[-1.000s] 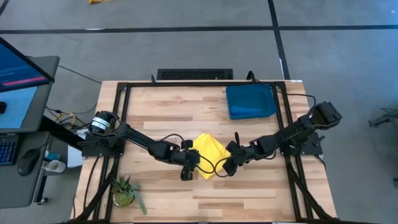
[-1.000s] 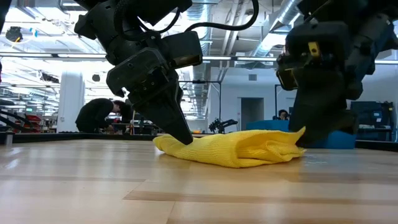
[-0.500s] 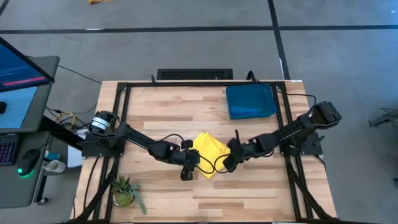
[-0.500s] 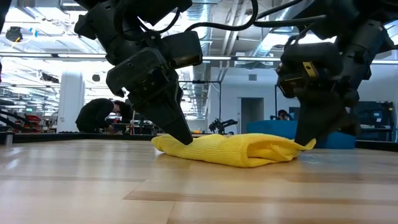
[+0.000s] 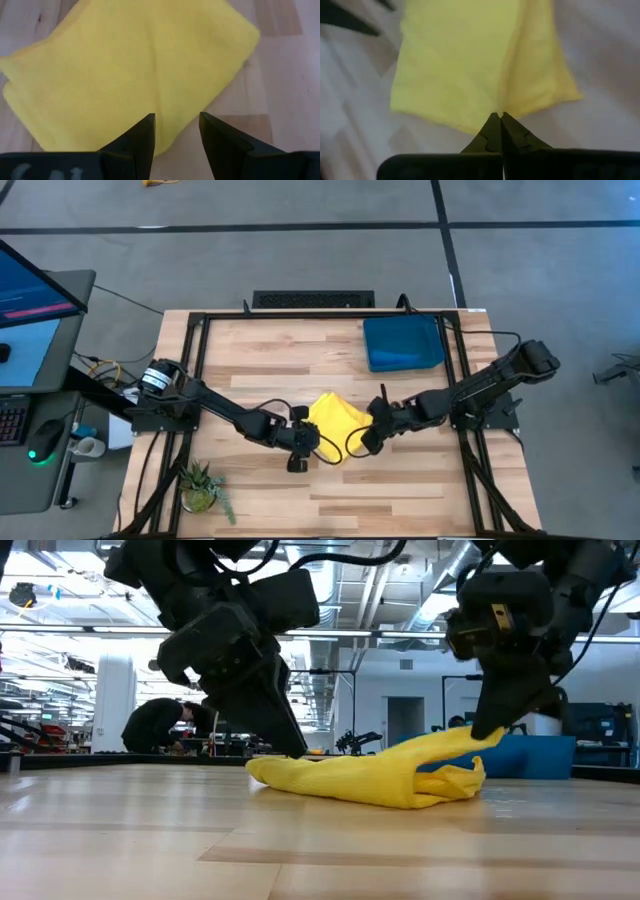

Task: Roll microfiber towels into tight, uniform cylinder then place into a basket
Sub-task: Roll the yellow microfiber cloth

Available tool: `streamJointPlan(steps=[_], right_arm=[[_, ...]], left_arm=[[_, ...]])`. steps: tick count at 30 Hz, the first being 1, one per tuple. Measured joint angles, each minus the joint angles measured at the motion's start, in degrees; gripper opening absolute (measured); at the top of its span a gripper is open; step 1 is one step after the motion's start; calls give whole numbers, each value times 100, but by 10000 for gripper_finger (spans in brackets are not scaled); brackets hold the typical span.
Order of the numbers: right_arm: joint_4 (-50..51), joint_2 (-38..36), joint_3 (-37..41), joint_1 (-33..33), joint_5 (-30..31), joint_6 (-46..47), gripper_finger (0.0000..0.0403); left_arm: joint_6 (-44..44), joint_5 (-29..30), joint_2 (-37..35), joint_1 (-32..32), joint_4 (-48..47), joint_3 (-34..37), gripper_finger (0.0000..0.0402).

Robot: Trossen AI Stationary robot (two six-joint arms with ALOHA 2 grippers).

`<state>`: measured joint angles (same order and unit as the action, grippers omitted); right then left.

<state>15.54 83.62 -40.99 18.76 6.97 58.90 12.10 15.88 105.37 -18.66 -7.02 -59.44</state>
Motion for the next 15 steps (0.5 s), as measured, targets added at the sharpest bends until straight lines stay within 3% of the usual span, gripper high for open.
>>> streamJointPlan(steps=[8,13,15], right_arm=[[1394,-99,-240,-140,553,-138,10],[1549,101,-251,-192,694,-391,3],[1566,113,-267,-155,703,-516,4]], left_arm=[[2,74,-84,-10,-13,0,146],[-22,209,-84,-8,-14,0,146],[-158,556,-93,-13,-32,0,146]])
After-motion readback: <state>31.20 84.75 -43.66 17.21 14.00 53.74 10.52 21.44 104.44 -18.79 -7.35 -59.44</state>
